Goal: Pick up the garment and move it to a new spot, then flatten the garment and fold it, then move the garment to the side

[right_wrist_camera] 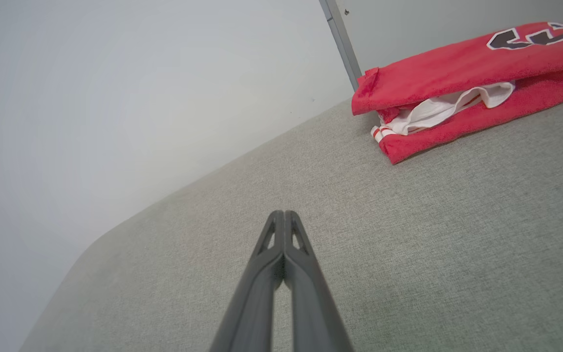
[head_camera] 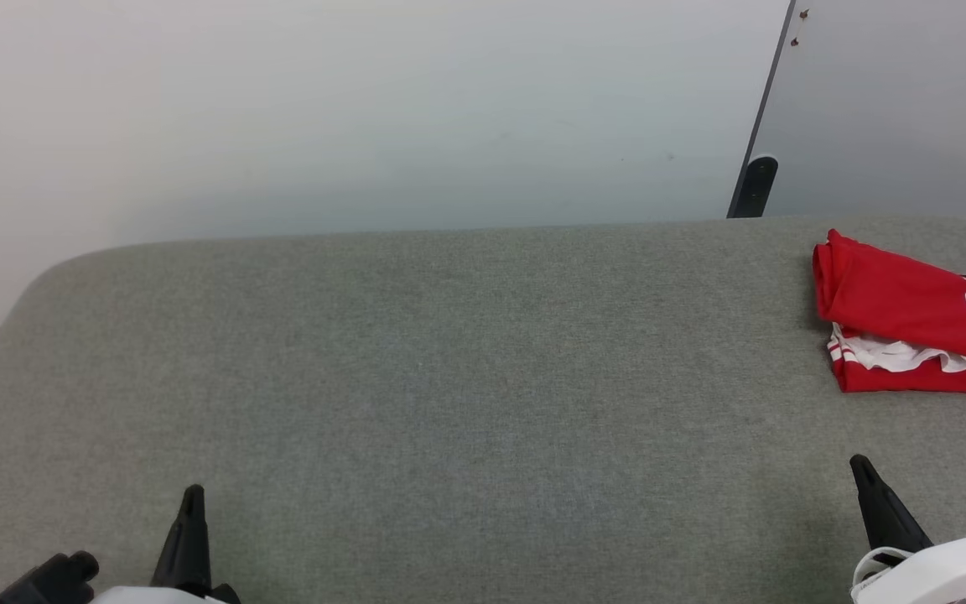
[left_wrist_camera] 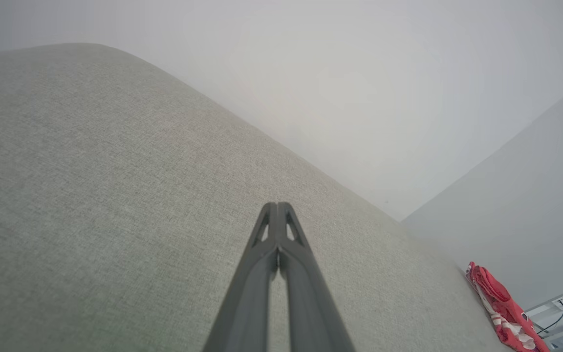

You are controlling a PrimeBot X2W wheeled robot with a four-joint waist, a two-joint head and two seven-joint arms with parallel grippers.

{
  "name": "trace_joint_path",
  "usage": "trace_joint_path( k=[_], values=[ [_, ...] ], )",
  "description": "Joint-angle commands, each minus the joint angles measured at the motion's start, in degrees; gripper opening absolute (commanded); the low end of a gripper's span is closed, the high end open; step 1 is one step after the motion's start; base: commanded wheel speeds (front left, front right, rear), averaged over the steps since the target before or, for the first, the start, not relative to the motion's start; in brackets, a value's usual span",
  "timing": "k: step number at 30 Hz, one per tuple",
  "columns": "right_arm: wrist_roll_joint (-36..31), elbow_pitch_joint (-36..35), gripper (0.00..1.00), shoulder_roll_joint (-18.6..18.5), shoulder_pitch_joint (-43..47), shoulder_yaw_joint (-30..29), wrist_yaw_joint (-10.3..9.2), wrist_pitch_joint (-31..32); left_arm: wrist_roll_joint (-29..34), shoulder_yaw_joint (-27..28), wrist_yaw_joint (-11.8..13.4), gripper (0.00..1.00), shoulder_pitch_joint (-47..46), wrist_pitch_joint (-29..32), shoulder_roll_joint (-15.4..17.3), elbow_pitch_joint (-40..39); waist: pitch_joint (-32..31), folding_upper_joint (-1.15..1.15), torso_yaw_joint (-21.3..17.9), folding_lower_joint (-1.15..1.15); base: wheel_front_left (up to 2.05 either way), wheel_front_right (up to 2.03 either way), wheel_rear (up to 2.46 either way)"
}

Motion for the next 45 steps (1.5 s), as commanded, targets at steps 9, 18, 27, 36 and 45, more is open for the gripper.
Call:
trace_joint_path(
  k=[9, 18, 27, 36, 45],
  values=[
    [8.8, 0.0, 0.00, 0.8, -2.4, -1.1, -0.03, 0.7, -8.4, 0.5, -0.7, 0.00, -2.5, 2.4, -0.6, -0.1, 0.2, 0.00, 0.3, 0.00, 0.00, 0.00, 0.00],
    [15.1, 0.5, 0.00, 1.7, -3.0, -1.7, -0.04, 1.3, -14.5, 0.7, -1.0, 0.00, -3.5, 4.1, -1.3, 0.2, 0.4, 0.00, 0.6, 0.00, 0.00, 0.00, 0.00],
    [20.8, 1.0, 0.00, 2.4, -3.6, -2.2, -0.04, 1.8, -20.0, 0.9, -1.2, 0.00, -4.3, 5.7, -2.0, 0.6, 0.7, 0.00, 0.8, 0.00, 0.00, 0.00, 0.00],
    [25.6, 1.4, 0.00, 3.0, -4.0, -2.6, -0.04, 2.2, -24.6, 1.0, -1.4, 0.00, -5.1, 7.1, -2.5, 0.9, 0.8, 0.00, 1.1, 0.00, 0.00, 0.00, 0.00],
    [30.6, 1.8, 0.00, 3.7, -4.6, -3.0, -0.05, 2.6, -29.4, 1.1, -1.6, 0.00, -5.9, 8.4, -3.1, 1.2, 1.0, 0.00, 1.3, 0.00, 0.00, 0.00, 0.00]
  ],
)
